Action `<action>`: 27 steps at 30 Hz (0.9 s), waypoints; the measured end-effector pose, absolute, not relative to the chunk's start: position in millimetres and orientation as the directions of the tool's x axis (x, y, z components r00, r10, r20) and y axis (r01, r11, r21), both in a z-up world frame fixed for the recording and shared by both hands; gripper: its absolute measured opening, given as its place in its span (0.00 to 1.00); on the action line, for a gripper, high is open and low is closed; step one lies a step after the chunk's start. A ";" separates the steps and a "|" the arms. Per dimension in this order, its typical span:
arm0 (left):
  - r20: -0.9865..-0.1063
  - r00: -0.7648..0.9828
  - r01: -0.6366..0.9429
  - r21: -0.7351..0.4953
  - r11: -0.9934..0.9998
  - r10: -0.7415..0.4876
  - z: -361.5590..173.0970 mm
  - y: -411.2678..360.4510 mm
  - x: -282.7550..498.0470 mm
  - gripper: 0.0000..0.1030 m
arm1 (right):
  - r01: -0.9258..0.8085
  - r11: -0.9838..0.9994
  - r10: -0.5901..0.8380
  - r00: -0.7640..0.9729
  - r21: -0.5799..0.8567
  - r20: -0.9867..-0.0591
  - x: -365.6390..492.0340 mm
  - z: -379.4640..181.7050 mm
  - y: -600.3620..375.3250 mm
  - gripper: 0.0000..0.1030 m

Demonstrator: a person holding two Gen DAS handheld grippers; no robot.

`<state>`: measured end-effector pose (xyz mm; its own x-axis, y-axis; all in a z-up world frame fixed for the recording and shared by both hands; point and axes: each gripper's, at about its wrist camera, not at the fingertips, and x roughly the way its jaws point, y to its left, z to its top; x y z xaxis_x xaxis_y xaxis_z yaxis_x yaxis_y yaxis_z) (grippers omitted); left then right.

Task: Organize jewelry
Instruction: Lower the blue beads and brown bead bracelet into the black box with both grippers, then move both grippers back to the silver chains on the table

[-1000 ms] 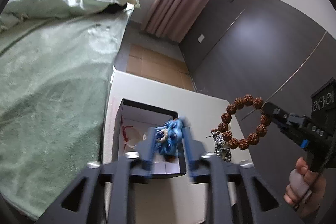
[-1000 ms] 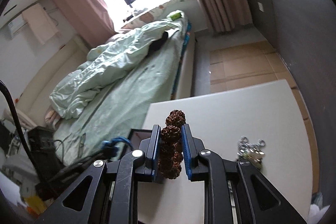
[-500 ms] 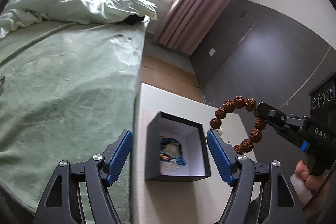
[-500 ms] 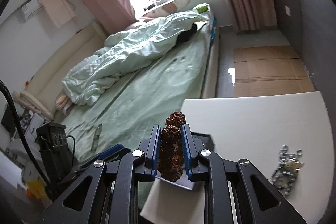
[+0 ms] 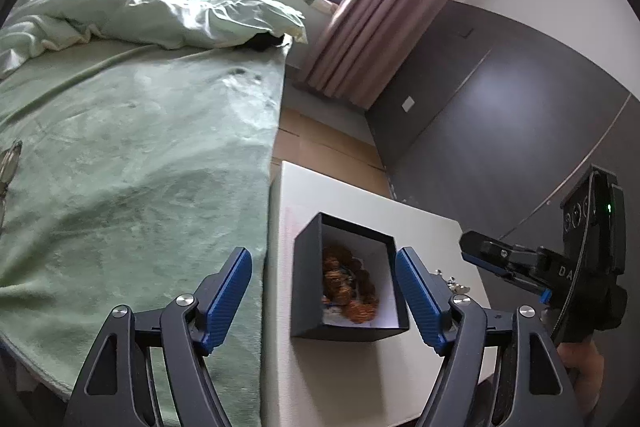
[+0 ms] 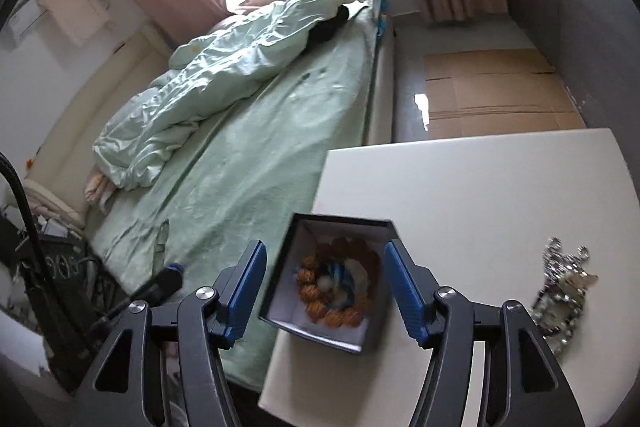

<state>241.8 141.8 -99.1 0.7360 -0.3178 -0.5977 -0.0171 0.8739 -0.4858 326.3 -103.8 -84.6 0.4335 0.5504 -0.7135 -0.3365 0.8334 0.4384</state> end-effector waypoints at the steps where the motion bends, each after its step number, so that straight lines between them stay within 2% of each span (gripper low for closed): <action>1: -0.596 0.735 -0.009 -0.484 0.875 -0.323 -98.1 138.1 242.2 0.73 | -0.330 0.836 0.548 0.441 0.439 -0.711 324.4 -83.9 -110.3 0.60; 9: -0.598 0.720 0.049 -0.462 0.886 -0.351 -93.3 106.1 245.0 0.74 | -0.263 0.857 0.514 0.508 0.444 -0.692 304.5 -76.5 -173.4 0.61; 12: -0.602 0.713 0.068 -0.451 0.890 -0.360 -92.4 92.0 247.2 0.78 | -0.237 0.864 0.499 0.526 0.444 -0.689 297.8 -76.9 -195.8 0.74; 16: -0.616 0.696 0.094 -0.432 0.897 -0.370 -92.0 70.7 251.6 0.80 | -0.198 0.881 0.463 0.548 0.430 -0.696 292.7 -79.2 -220.8 0.80; 19: -0.623 0.685 0.116 -0.421 0.900 -0.379 -92.7 55.7 254.0 0.92 | -0.163 0.887 0.444 0.564 0.433 -0.696 289.1 -82.0 -241.1 0.92; 20: -0.622 0.684 0.122 -0.419 0.900 -0.382 -92.8 52.3 254.8 0.95 | -0.156 0.888 0.439 0.567 0.432 -0.697 288.8 -82.8 -245.7 0.93; 27: -0.627 0.659 0.188 -0.396 0.899 -0.415 -94.7 16.0 258.4 0.95 | -0.085 0.892 0.409 0.572 0.445 -0.711 283.7 -99.4 -278.9 0.94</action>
<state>258.4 16.0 -94.7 0.6594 -0.4147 -0.6271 0.1881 0.8986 -0.3965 283.7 -278.9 -99.4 0.5721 0.4094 -0.7107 -0.0854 0.8915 0.4449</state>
